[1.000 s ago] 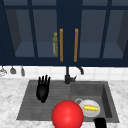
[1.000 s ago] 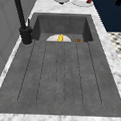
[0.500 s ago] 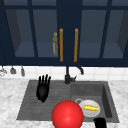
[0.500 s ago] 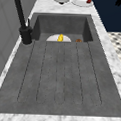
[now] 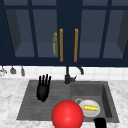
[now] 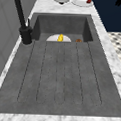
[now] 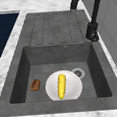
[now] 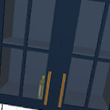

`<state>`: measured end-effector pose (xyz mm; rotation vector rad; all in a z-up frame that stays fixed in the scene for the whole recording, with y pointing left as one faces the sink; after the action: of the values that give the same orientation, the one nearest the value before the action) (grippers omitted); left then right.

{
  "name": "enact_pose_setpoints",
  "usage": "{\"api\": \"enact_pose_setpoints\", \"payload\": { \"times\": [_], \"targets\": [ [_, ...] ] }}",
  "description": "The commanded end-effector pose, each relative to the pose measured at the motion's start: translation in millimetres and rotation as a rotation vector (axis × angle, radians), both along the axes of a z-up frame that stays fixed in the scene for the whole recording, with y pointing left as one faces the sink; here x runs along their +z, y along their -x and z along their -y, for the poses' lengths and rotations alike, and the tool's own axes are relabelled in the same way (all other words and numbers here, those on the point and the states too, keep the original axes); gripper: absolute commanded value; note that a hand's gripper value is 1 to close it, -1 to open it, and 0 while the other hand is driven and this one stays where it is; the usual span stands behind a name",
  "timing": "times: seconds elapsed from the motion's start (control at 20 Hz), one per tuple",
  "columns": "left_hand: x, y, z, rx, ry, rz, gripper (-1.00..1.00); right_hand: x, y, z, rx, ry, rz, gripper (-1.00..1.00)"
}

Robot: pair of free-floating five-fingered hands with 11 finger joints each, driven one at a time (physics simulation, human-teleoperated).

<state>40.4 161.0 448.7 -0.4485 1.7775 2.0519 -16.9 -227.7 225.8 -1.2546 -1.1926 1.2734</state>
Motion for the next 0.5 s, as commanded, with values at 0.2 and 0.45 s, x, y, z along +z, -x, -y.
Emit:
{"api": "enact_pose_setpoints", "payload": {
  "times": [0.2,0.45],
  "targets": [
    [-3.1,6.7,4.5,-0.011,-0.134,0.055,-1.00,0.0,0.0,0.0,0.000,0.000,0.000,0.00],
    [-5.2,2.5,-10.3,-0.030,-0.023,0.019,-1.00,0.0,0.0,0.0,0.000,0.000,0.000,0.00]
  ]
}}
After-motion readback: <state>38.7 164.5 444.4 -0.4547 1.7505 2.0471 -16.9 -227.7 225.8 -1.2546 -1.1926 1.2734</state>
